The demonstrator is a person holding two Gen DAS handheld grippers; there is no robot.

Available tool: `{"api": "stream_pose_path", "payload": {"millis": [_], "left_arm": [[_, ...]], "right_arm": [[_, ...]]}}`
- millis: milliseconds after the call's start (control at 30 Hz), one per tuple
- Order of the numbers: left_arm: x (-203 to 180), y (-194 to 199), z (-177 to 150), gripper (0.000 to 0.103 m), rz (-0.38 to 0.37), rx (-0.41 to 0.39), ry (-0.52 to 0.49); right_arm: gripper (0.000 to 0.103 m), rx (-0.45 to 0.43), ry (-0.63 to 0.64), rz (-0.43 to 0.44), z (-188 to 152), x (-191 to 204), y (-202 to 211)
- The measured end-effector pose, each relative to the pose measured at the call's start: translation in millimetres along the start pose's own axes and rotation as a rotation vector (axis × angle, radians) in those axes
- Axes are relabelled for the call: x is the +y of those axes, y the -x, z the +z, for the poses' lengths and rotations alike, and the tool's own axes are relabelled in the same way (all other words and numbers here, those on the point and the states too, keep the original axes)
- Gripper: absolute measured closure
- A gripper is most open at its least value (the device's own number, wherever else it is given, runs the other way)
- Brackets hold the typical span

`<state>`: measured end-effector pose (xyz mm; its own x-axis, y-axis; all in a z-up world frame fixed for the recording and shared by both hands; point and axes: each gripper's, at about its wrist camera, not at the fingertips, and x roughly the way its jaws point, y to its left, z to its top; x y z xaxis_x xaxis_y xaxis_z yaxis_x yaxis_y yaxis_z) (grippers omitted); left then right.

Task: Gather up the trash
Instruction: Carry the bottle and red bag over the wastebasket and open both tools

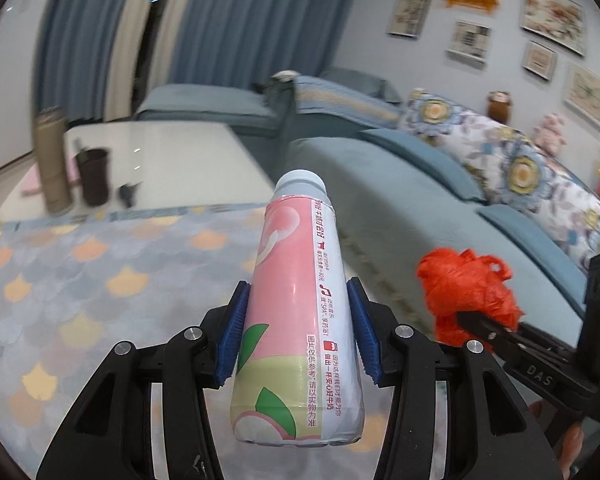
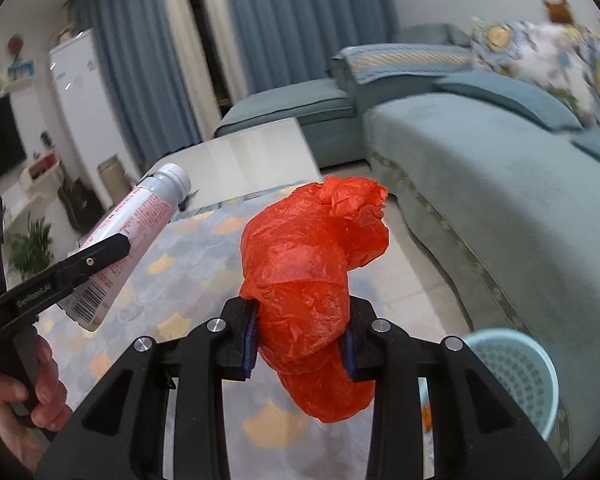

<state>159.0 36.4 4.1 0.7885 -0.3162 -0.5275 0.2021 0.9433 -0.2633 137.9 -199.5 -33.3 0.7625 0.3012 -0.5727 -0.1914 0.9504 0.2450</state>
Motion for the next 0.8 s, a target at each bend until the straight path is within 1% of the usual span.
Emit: {"api": "stream_pose_path", "payload": {"millis": [67,200,267,433,567,700,800], "left_arm": [[-30.3,3.0,-0.8,0.056,-0.031,0.004,-0.040],[-80.3,4.8,-7.4,0.056,-0.082,0.012,-0.088],[-106.3,2.8,-13.8,0.056,-0.101,0.017,-0.108],[-147.4,-8.8,-31.2,0.056,-0.136,0.043,-0.134],[-176.0,-26.6,-48.4,0.056,-0.167,0.090,-0.153],[-196.3,-44.5,-64.7,0.056,-0.177,0.132,-0.188],[-204.0,-59.8,-75.9,0.056,-0.191,0.177,-0.190]], "right_arm": [[0.074,-0.006,-0.067,0.002,-2.9,-25.5,20.7],[0.074,-0.032,-0.142,-0.052,-11.4,-64.8,52.5],[0.074,-0.046,-0.164,-0.094,-15.6,-83.3,66.4],[0.074,-0.057,-0.205,-0.188,-31.2,-122.0,89.0],[0.074,-0.019,-0.256,-0.247,-45.6,-156.4,91.0],[0.074,0.034,-0.302,-0.288,-61.1,-186.0,82.4],[0.072,0.104,-0.354,-0.303,-73.4,-208.2,68.7]]}}
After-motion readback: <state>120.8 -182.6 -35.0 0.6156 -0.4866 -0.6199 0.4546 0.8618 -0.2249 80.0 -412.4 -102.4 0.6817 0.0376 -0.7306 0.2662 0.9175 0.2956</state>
